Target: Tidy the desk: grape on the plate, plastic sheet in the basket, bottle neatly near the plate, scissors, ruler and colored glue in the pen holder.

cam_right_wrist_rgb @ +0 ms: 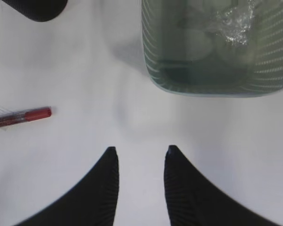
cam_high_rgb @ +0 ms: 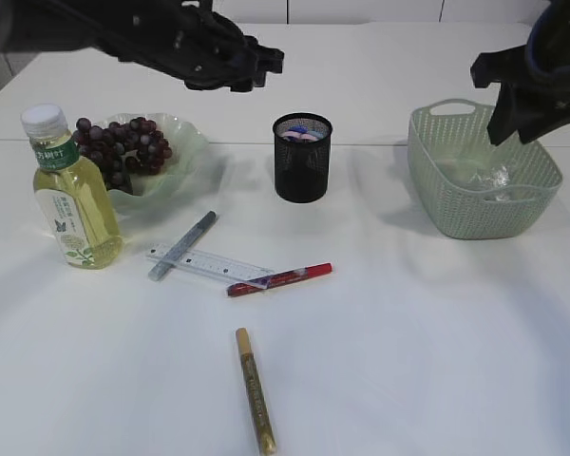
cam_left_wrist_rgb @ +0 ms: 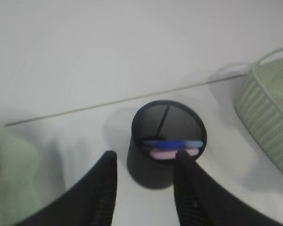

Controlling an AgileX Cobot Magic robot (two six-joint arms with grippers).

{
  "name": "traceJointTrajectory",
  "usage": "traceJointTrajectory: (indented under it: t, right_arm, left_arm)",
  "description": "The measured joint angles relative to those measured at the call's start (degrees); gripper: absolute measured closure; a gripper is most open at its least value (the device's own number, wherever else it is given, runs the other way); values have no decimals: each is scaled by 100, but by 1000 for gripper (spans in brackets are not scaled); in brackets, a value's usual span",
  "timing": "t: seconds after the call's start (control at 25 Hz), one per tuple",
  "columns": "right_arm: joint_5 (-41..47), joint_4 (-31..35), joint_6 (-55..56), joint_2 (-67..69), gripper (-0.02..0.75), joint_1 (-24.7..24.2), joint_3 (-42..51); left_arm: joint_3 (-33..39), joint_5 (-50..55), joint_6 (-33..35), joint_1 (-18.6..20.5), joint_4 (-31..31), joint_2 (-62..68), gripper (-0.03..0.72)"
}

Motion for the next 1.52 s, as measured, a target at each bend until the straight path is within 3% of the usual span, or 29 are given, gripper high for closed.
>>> traceJointTrajectory:
  t: [0.32,0.76,1.04,1.52]
  right_arm:
    - [427,-12,-96,0,463,140,-60]
    - [992,96,-173,0,463,159,-60]
    - [1016,110,-198,0,467,159,-69]
    - [1030,110,-679,0,467,272,-69]
  left_arm:
    - [0,2553,59,0,-9,-1063,409]
    - [-627,5569,247,0,-429,-1931,409]
    - [-627,5732,565,-20,-1008,-1975,409]
    - [-627,5736,1313,-56,-1193,-2034,409]
